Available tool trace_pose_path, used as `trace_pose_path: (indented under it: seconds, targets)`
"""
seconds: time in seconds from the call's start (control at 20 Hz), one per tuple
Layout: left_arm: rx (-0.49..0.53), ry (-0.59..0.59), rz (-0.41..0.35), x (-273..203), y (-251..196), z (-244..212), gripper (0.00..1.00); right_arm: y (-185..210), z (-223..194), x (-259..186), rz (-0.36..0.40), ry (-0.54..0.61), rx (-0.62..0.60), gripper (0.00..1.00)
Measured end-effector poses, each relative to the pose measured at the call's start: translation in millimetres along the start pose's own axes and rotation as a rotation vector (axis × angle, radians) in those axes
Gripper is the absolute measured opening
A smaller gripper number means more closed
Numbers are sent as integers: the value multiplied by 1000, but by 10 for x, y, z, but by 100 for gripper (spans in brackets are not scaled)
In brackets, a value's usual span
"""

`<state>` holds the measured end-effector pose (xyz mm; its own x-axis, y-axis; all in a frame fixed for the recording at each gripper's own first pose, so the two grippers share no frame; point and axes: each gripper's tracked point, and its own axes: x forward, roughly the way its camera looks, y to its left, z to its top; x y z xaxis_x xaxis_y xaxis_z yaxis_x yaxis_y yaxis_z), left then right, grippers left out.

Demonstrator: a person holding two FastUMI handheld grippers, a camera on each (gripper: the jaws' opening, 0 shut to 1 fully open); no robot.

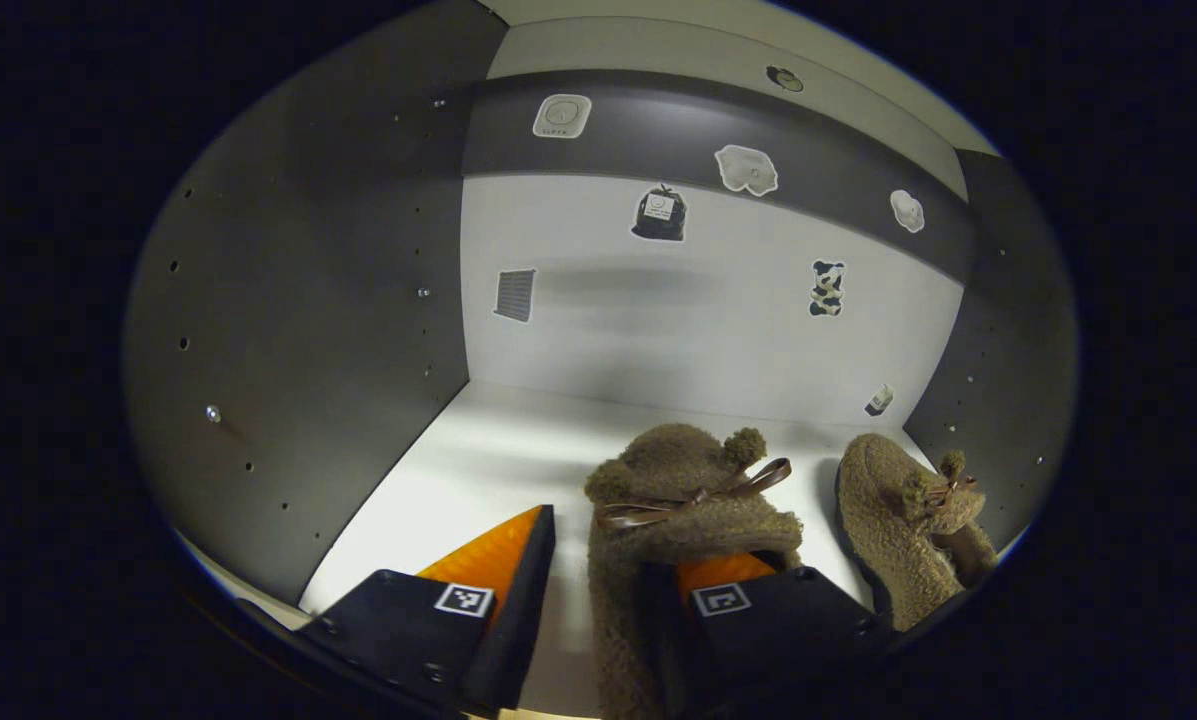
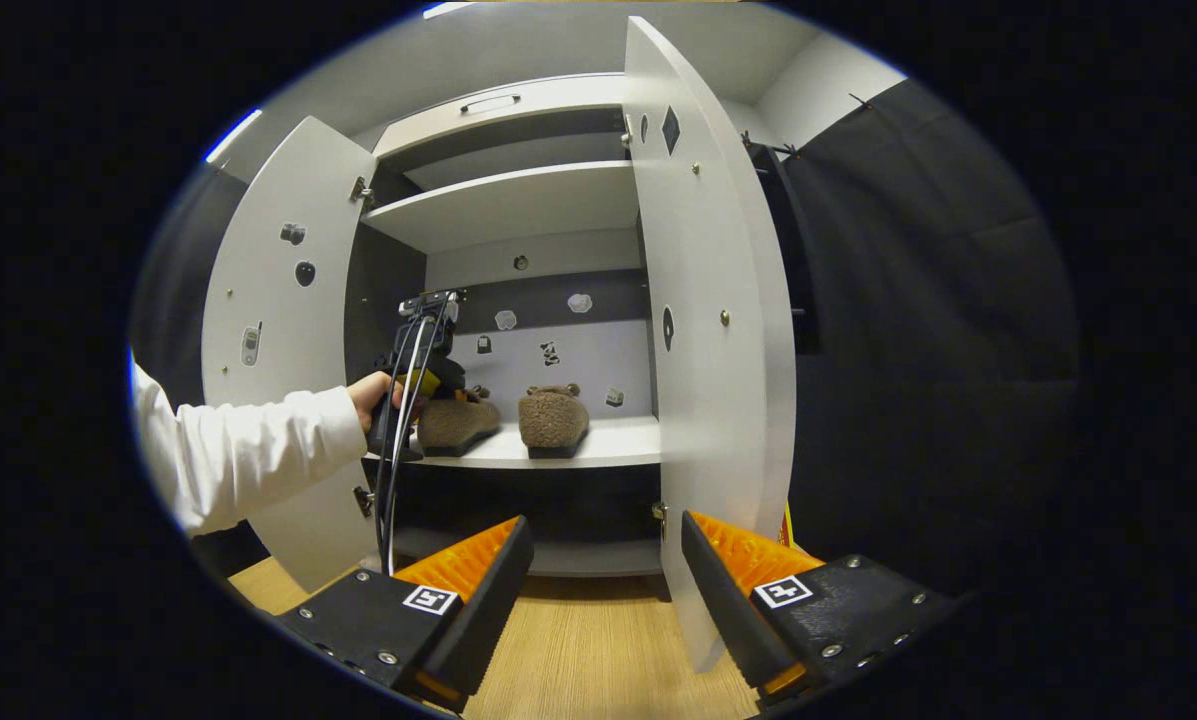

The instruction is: Grab one shoe with the right hand and put it into the shoe cabinet, grab the other shoe with the left hand and put it into the shoe cabinet; then close the right door with the right hand and the left door with the left hand.

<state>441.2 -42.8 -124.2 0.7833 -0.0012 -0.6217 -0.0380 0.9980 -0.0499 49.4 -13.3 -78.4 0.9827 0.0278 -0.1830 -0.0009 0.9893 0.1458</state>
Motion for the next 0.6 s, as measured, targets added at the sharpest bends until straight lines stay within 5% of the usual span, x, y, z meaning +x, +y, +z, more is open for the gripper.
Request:
trace_pose_path:
  seconds: [0.15,0.3,0.6]
  targets:
    - [-45,-5,-7,-53,59,-21,92,15,1,7,7,-1,2,92]
    - [-81,-6,-42,-162,60,-40,100,27,6,3,11,-3,4,92]
    - [-10,-103,-128,-526,-114,175,99,103,-7,-32,25,-6,1,92]
